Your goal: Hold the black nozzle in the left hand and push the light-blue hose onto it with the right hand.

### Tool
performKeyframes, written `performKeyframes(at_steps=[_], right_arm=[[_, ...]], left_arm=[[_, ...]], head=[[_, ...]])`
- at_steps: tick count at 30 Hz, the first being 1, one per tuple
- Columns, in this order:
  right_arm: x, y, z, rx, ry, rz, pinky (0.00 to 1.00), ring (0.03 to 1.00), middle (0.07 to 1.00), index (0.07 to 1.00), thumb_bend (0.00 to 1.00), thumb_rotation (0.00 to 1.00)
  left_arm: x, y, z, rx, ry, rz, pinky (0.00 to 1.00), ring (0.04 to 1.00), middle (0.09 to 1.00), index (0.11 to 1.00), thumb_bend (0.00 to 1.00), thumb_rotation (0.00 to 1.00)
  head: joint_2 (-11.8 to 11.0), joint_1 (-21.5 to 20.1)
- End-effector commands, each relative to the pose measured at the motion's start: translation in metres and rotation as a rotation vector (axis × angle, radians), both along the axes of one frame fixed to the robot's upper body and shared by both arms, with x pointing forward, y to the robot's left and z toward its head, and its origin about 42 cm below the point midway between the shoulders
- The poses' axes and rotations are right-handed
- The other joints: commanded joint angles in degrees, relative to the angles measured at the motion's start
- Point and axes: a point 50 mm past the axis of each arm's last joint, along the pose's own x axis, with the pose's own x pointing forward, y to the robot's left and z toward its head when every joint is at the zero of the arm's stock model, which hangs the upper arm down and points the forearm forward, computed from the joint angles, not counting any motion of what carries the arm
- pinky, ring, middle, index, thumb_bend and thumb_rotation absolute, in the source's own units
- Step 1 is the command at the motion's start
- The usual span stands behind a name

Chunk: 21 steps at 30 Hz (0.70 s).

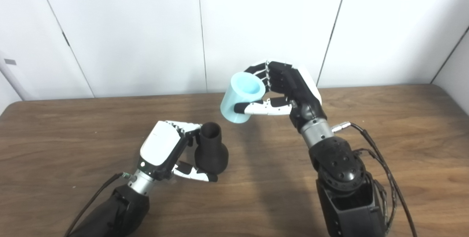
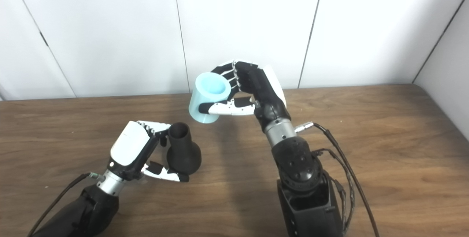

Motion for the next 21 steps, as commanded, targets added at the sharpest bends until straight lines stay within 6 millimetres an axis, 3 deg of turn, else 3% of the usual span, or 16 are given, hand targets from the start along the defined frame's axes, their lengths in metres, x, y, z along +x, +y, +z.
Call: performKeyframes(at_steps=[1, 21], right_arm=[[-0.010, 0.015, 0.043, 0.039, -0.152, 0.039, 0.36, 0.444, 0.463, 0.513, 0.52, 0.00], [-0.013, 0.024, 0.027, 0.039, -0.078, 0.069, 0.31, 0.421, 0.488, 0.510, 0.52, 0.00]], left_arm=[[-0.111, -0.057, -0.123, -0.087, 0.394, -0.009, 0.31, 0.349, 0.430, 0.520, 0.52, 0.00], [-0.113, -0.059, -0.124, -0.084, 0.402, -0.014, 0.30, 0.349, 0.427, 0.521, 0.52, 0.00]], head=[[0.11, -0.04], [0.36, 0.38]])
